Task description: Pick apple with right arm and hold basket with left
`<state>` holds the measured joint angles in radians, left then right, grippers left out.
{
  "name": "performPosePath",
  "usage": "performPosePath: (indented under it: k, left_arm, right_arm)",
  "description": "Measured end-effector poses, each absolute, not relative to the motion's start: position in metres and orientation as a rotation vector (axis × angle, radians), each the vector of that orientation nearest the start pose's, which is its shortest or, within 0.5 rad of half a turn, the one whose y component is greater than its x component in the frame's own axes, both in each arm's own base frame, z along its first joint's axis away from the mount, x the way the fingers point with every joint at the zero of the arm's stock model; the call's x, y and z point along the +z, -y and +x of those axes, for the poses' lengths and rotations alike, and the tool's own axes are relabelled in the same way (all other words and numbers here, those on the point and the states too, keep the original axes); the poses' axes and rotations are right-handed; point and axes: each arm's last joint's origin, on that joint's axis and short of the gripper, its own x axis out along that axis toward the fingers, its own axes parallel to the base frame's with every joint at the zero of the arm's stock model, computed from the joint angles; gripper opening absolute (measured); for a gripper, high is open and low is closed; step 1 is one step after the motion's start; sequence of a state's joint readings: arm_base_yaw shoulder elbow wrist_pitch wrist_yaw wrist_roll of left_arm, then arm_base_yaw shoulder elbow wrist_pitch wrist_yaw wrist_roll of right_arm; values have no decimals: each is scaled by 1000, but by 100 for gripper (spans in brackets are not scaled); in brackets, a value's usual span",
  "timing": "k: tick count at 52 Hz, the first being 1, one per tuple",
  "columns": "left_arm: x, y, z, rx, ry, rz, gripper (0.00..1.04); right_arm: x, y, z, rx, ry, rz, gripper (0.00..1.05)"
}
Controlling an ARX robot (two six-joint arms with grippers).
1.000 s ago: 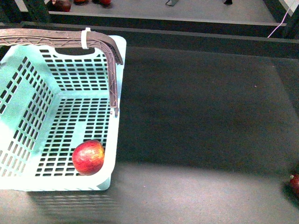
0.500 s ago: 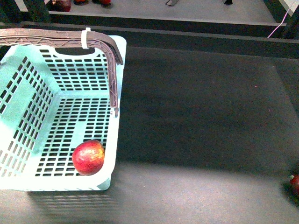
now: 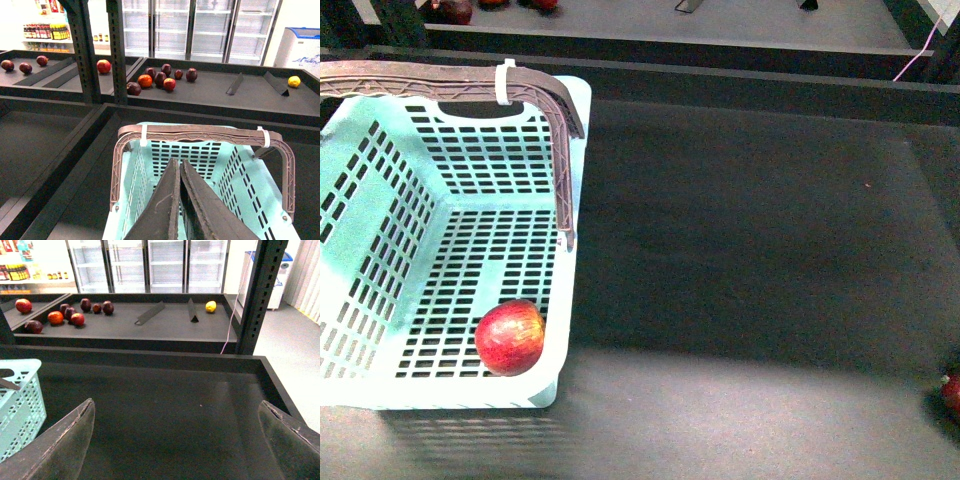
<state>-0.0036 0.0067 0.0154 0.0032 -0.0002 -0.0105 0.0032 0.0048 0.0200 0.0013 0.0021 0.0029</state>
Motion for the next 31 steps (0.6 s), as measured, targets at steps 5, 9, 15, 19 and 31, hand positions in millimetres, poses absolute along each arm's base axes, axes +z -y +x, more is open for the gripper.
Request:
performPosePath:
  k: [5,9,15,19,31]
  left_arm:
    - [168,0,97,-3,11,-11,3]
    - [168,0,97,-3,11,-11,3]
    - [168,0,97,-3,11,-11,3]
    - [168,0,97,-3,11,-11,3]
    - [168,0,97,-3,11,-11,15]
  right_arm:
    - [170,0,97,1,17,3,96]
    - [170,0,97,1,17,3,96]
    - [170,0,97,1,17,3,96]
    - [170,0,97,1,17,3,96]
    - [170,0,97,1,17,3,96]
